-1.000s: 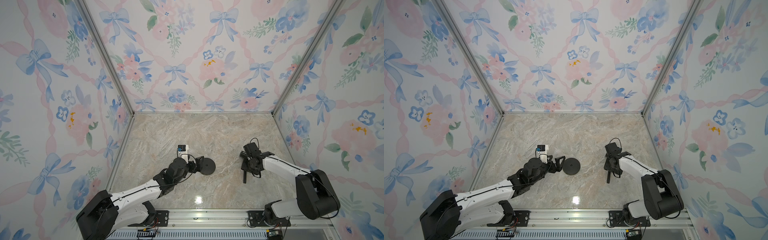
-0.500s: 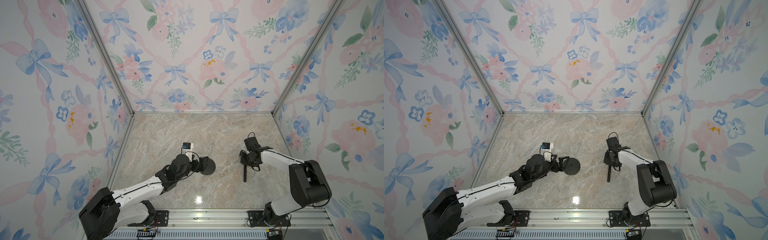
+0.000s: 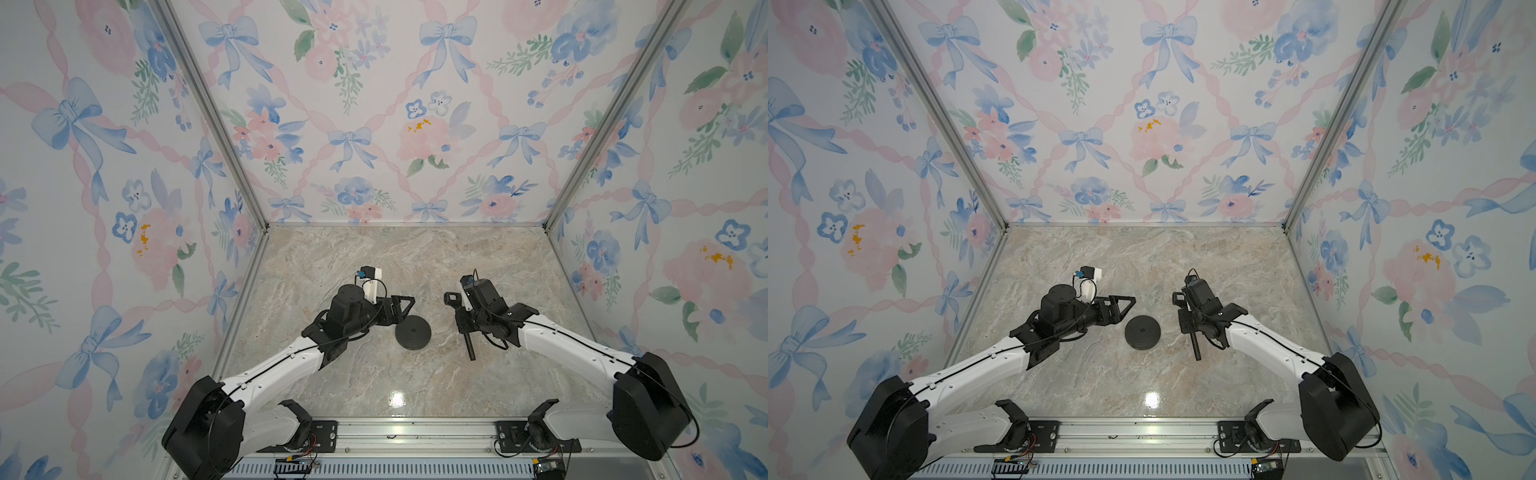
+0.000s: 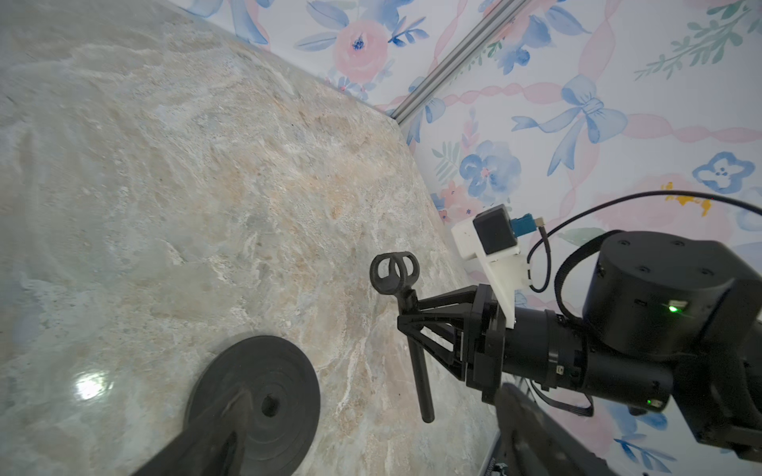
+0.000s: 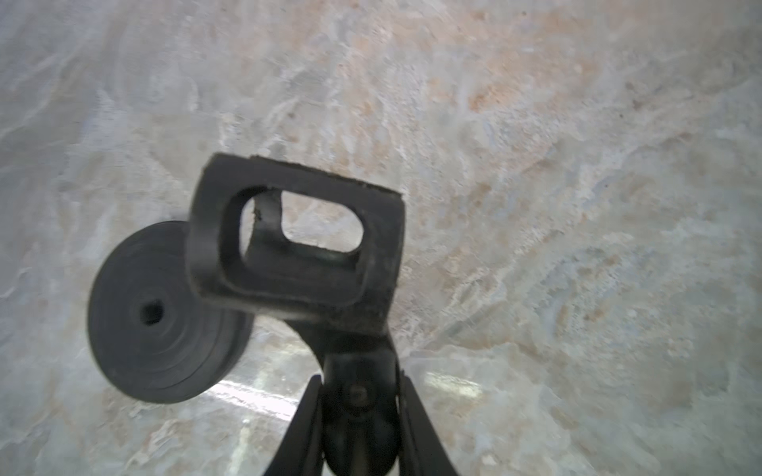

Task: Assemble a microphone stand
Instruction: Pick up the microphone stand pole from the center of the board, then hold the microphone stand pole at the microphone stand base.

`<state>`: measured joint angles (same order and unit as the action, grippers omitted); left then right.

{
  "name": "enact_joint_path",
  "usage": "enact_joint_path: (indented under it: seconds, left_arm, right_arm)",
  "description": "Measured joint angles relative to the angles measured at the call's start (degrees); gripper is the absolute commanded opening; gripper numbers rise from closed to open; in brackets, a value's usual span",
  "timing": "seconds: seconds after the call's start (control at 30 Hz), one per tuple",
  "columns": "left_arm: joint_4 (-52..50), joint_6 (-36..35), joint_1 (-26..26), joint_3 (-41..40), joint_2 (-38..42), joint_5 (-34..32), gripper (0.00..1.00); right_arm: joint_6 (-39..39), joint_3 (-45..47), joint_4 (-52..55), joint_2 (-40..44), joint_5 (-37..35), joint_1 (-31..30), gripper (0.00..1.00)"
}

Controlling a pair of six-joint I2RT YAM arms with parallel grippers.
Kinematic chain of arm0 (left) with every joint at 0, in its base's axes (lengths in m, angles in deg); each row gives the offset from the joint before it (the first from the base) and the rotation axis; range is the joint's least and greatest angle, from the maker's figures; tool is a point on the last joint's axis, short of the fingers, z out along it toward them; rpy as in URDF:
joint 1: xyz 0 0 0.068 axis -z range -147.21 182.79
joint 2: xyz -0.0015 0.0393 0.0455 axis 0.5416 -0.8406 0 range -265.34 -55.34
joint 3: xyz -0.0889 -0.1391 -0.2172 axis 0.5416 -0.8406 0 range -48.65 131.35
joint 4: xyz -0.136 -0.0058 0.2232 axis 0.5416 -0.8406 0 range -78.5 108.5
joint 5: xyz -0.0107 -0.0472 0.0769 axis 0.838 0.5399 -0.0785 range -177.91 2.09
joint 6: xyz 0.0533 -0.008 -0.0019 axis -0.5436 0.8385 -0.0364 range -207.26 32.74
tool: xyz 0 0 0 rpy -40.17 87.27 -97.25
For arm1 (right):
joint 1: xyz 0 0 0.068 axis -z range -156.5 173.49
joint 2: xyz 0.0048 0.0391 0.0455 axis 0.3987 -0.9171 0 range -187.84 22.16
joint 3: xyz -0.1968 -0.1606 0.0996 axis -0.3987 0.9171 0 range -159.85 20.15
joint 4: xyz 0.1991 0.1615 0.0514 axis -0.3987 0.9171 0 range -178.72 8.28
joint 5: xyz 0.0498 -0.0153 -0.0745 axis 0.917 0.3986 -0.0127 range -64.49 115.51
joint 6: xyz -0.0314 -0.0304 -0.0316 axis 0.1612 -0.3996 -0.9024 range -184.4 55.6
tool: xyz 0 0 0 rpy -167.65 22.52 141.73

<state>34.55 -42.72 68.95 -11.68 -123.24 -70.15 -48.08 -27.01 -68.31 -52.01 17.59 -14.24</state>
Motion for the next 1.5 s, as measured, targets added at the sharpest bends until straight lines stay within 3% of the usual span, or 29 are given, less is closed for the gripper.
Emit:
enact_joint_path:
  seconds: [0.17, 0.27, 0.37, 0.5, 0.7, 0.97, 1.07, 1.17, 1.23, 1.3, 1.4, 1.5]
  left_arm:
    - [-0.42, -0.15, 0.57, 4.70, -2.45, 9.88, 0.93]
    - [-0.31, -0.42, 0.61, 5.09, -1.95, 13.40, 0.94]
    - [-0.35, -0.55, 0.59, 4.94, -1.68, 14.86, 0.89]
    - [-0.94, -0.52, 0.50, 4.02, -1.51, 14.60, 0.85]
    - [-2.95, -1.66, -0.22, 3.21, 0.68, 9.16, 0.80]
    - [-2.93, -2.84, 0.79, 4.59, -3.48, 13.09, 0.52]
    - [-3.17, -2.64, 0.92, 4.59, -3.52, 13.66, 0.36]
    - [-3.45, -3.41, 0.90, 4.61, -2.19, 13.16, 0.30]
    - [-3.89, -3.56, 0.85, 4.63, -1.22, 12.55, 0.31]
    - [-4.15, -3.67, 0.81, 4.61, -0.72, 12.04, 0.48]
    - [-4.20, -3.58, 0.94, 4.83, 0.13, 12.74, 0.65]
    - [-4.17, -3.15, 0.83, 4.94, 1.77, 12.96, 0.65]
  right_arm:
    - [-7.58, -0.07, -5.64, 5.25, -0.92, -12.22, 0.21]
    - [-10.40, -0.04, -7.52, 6.19, -2.14, -14.58, 0.21]
    - [-12.83, -0.04, -8.96, 6.29, -3.15, -15.56, 0.21]
    - [-15.19, -0.04, -10.16, 6.29, -4.42, -17.38, 0.21]
    - [-16.85, -0.04, -10.21, 7.02, -4.52, -18.64, 0.20]
    - [-18.29, -0.04, -11.61, 8.28, -4.57, -22.03, 0.21]
    - [-18.49, -0.04, -12.09, 8.26, -4.83, -22.12, 0.20]
    - [-18.99, 0.20, -13.94, 8.26, -4.96, -22.12, 0.20]
    - [-19.39, 0.68, -15.65, 8.28, -5.01, -22.12, 0.20]
    - [-19.80, 1.09, -17.03, 8.28, -5.05, -22.34, 0.19]
    - [-20.02, 1.92, -18.84, 8.28, -6.01, -22.34, 0.19]
    - [-20.44, 2.80, -19.87, 8.41, -6.95, -22.34, 0.19]
